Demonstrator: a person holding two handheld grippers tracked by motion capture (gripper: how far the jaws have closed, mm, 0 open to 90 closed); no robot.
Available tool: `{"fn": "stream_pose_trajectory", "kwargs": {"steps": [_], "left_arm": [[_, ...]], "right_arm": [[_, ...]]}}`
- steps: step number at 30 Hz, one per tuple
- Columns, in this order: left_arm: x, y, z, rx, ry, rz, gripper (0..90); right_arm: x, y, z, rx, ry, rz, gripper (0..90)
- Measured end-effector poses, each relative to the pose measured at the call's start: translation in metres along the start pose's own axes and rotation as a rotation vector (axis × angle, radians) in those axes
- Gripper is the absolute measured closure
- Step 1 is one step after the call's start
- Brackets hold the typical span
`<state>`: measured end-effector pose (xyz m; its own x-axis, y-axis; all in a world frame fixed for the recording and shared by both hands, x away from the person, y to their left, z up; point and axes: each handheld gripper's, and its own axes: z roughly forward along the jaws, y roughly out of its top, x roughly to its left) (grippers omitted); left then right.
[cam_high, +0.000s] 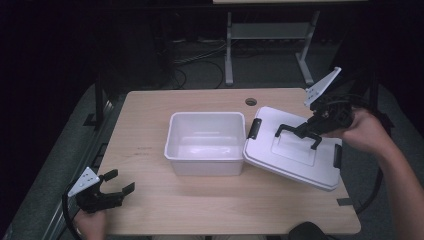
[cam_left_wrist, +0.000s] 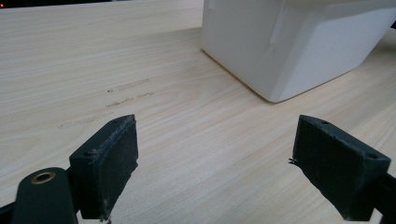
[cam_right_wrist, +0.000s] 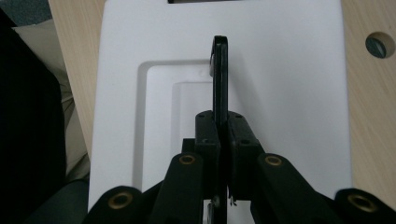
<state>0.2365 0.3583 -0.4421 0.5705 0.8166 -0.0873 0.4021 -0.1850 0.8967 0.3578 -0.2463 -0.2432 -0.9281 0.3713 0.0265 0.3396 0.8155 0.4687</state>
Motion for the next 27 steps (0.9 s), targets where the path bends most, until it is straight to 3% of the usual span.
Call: {"fn": "stream_pose_trajectory", "kwargs": {"steps": [18,27], "left_arm": [[0.000,0.000,0.002,0.006,-0.007,-0.001,13.4],[-0.001,0.000,0.003,0.004,-0.008,-0.002,13.4]], "right_arm": [[0.003,0.050,0.014,-0.004,0.032,-0.092,84.7],[0.003,0.068,0.024,0.006,0.049,-0.115,84.7]]}}
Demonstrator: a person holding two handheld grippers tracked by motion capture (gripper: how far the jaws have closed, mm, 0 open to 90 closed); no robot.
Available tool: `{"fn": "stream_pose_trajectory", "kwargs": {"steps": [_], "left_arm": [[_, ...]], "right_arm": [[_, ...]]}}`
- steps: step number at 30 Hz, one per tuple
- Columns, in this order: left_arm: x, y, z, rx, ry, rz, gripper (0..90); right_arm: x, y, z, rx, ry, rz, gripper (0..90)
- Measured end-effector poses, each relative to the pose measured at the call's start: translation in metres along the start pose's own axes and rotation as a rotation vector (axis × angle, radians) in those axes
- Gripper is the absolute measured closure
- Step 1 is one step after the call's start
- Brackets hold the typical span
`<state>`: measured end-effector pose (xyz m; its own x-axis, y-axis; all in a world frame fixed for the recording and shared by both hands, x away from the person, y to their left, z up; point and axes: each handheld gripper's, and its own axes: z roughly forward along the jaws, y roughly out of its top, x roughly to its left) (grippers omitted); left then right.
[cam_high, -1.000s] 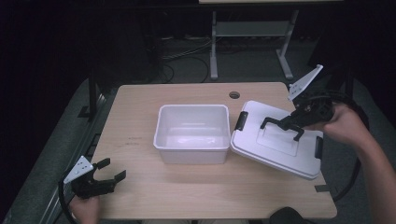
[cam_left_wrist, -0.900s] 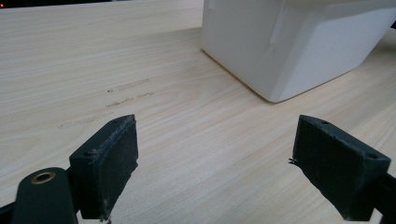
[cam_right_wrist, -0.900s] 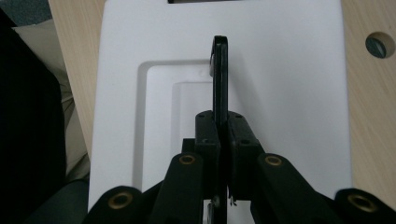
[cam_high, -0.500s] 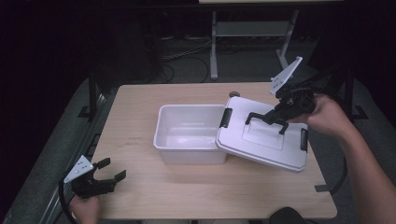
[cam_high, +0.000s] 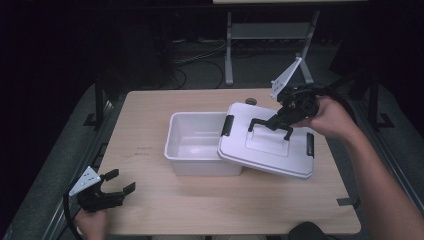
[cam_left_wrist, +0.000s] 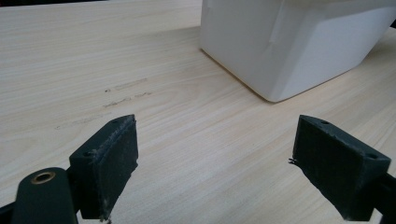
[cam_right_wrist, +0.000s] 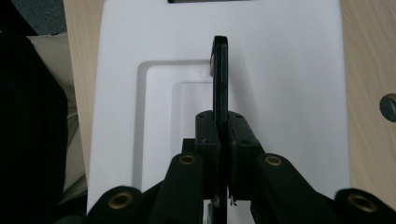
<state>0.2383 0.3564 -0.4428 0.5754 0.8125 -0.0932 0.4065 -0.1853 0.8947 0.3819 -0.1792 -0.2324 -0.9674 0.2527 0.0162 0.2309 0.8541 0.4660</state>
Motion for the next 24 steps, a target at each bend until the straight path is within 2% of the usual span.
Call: {"fn": "stream_pose_trajectory", "kwargs": {"steps": [9,17,24], "left_arm": [[0.001,0.000,0.000,0.001,-0.002,0.001,13.4],[0.001,0.000,0.000,0.000,-0.004,-0.001,13.4],[0.001,0.000,0.001,0.006,-0.007,0.004,13.4]], "right_arm": [[-0.002,0.015,0.007,0.011,0.015,-0.004,84.7],[-0.003,0.035,0.016,0.014,0.026,-0.050,84.7],[-0.003,0.051,0.023,0.014,0.031,-0.061,84.7]]}}
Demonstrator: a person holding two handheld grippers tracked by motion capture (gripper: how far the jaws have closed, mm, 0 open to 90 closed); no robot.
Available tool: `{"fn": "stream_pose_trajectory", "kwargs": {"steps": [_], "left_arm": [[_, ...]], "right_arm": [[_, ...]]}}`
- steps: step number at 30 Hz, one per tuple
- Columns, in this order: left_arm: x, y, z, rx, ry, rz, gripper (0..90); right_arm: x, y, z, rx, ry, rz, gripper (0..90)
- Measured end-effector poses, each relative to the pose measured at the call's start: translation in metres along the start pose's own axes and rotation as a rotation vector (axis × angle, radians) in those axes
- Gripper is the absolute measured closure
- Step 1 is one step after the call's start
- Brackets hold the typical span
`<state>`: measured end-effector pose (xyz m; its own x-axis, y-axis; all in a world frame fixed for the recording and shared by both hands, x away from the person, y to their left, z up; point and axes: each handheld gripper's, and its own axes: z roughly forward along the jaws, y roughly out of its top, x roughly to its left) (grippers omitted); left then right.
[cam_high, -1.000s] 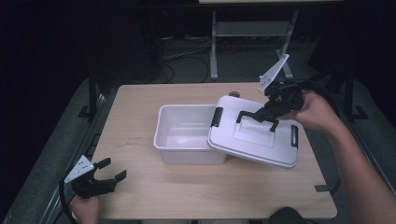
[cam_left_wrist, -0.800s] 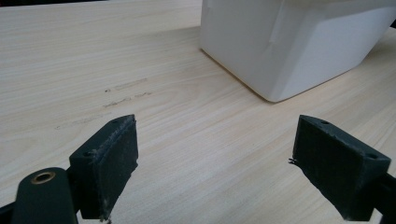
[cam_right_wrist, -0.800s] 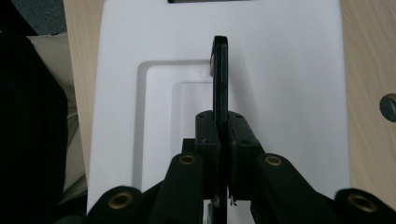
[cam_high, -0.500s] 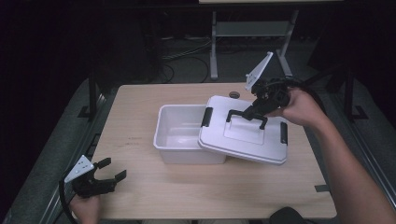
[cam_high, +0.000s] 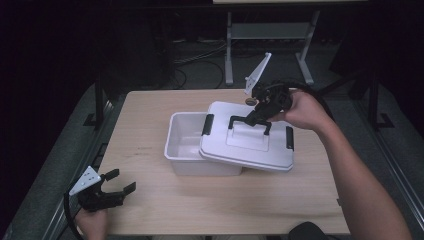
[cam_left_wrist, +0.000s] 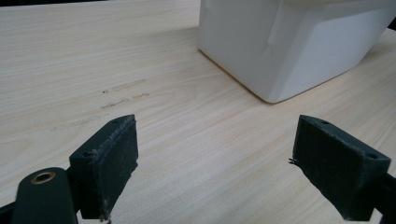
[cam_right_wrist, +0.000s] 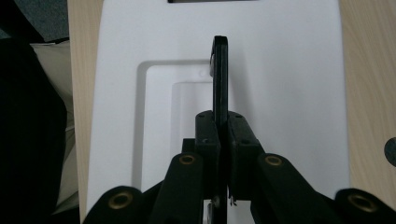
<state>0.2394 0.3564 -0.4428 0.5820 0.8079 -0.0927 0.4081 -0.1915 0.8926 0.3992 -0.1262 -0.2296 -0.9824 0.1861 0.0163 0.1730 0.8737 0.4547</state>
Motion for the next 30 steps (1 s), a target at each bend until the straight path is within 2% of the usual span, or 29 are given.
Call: {"fn": "stream_pose_trajectory", "kwargs": {"steps": [14,30], "left_arm": [[0.001,0.000,0.000,-0.007,-0.002,-0.004,13.4],[0.002,-0.001,-0.001,-0.007,-0.003,-0.007,13.4]], "right_arm": [[-0.006,0.027,0.018,0.008,0.032,-0.038,84.7],[-0.011,0.056,0.034,-0.002,0.046,-0.075,84.8]]}}
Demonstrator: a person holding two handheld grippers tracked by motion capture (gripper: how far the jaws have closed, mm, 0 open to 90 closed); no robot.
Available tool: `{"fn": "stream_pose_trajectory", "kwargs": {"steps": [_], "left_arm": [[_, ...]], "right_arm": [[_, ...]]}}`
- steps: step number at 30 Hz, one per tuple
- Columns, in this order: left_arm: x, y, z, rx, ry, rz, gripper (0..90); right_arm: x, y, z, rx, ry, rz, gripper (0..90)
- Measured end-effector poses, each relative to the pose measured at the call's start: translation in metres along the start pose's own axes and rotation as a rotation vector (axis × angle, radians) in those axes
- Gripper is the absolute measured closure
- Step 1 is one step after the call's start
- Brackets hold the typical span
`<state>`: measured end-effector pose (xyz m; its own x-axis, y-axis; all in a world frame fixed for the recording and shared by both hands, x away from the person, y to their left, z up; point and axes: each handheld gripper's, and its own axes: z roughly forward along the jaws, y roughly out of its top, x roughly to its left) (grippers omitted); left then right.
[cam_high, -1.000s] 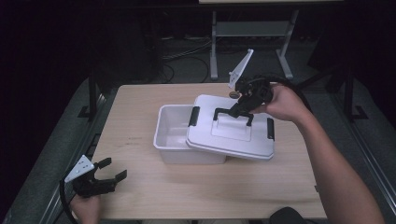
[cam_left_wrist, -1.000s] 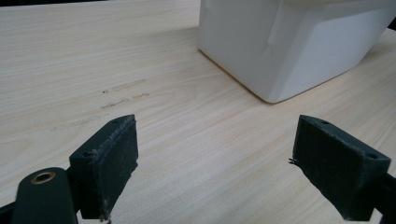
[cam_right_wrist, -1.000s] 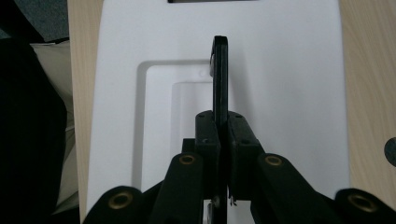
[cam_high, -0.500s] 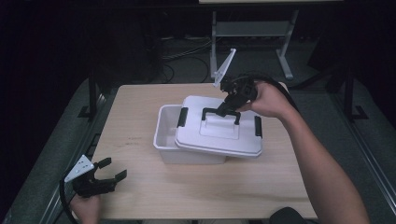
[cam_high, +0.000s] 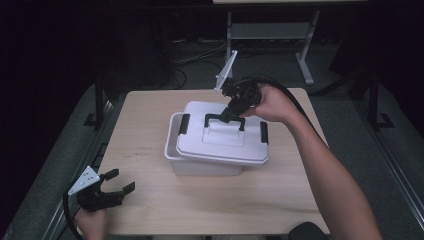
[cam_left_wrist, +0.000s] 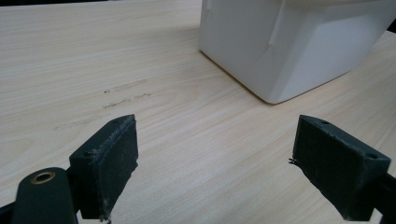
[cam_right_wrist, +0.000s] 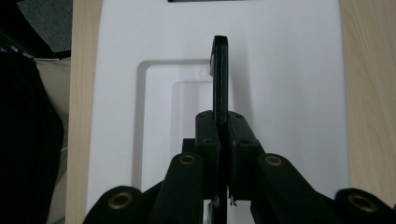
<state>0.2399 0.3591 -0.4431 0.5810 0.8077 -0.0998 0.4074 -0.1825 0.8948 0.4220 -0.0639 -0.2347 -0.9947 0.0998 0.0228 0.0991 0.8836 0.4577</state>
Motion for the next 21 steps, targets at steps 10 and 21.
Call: {"fn": "stream_pose_trajectory", "kwargs": {"steps": [10,21], "left_arm": [[0.001,0.000,0.000,-0.004,0.000,-0.003,13.4],[0.001,0.000,0.000,-0.003,-0.003,-0.001,13.4]], "right_arm": [[-0.007,0.017,0.019,0.012,0.023,-0.019,84.7],[-0.016,0.031,0.034,0.033,0.037,-0.026,84.7]]}}
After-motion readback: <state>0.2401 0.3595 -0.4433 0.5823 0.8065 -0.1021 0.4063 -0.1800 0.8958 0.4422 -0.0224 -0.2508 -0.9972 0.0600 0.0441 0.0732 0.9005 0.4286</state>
